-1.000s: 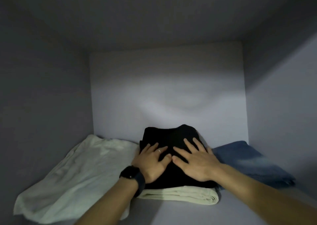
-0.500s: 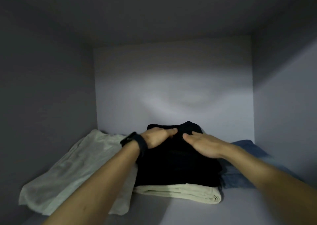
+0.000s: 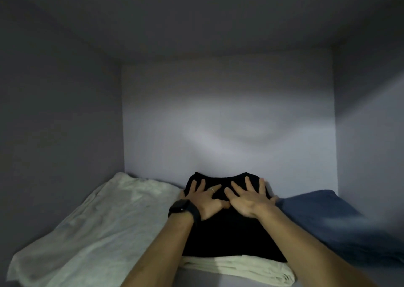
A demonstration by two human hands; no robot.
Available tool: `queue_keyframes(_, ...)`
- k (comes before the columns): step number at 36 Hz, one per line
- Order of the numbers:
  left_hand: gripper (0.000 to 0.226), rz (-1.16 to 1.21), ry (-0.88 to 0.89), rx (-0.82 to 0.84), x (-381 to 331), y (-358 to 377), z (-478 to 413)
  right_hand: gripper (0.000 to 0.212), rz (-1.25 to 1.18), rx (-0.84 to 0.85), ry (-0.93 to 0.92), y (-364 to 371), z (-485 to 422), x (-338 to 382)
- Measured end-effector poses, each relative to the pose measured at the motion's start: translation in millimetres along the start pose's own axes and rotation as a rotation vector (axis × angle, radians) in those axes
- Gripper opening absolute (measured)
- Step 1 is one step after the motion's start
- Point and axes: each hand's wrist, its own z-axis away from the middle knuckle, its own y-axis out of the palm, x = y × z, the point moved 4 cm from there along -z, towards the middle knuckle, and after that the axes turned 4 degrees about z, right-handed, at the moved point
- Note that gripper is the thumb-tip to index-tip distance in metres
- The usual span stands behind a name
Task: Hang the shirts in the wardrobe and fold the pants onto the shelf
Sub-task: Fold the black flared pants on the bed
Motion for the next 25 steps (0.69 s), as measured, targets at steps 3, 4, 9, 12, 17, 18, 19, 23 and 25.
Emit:
queue_keyframes(3,0.103,0.021,0.031,0.018,6,1,-2,0.071,0.0,0.014,0.011,2,-3,-2)
queue_keyframes(4,0.103,0.021,0.045,0.018,8,1,-1,0.073,0.001,0.022,0.017,2,-4,-3)
queue_keyframes(9,0.096,-0.056,0.089,-0.013,13,8,9,0.088,-0.019,0.049,0.081,6,-6,-11)
queue_keyframes(12,0.092,-0.091,0.102,-0.03,24,2,14,0.088,-0.042,0.042,0.099,1,-4,-10)
queue_keyframes(17,0.108,-0.001,0.07,-0.029,50,-9,21,0.081,0.095,-0.135,0.07,-14,18,2)
queue_keyframes(18,0.109,-0.004,0.076,-0.036,50,-7,20,0.081,0.123,-0.177,0.032,-17,25,7)
queue_keyframes(19,0.11,-0.008,0.081,-0.042,49,-6,19,0.083,0.117,-0.198,-0.009,-18,33,11)
queue_keyframes(23,0.107,0.037,0.095,-0.048,50,-5,18,0.089,0.019,-0.115,-0.089,3,70,16)
queue_keyframes(25,0.106,0.05,0.102,-0.049,53,-1,19,0.086,0.044,-0.123,-0.085,16,82,13)
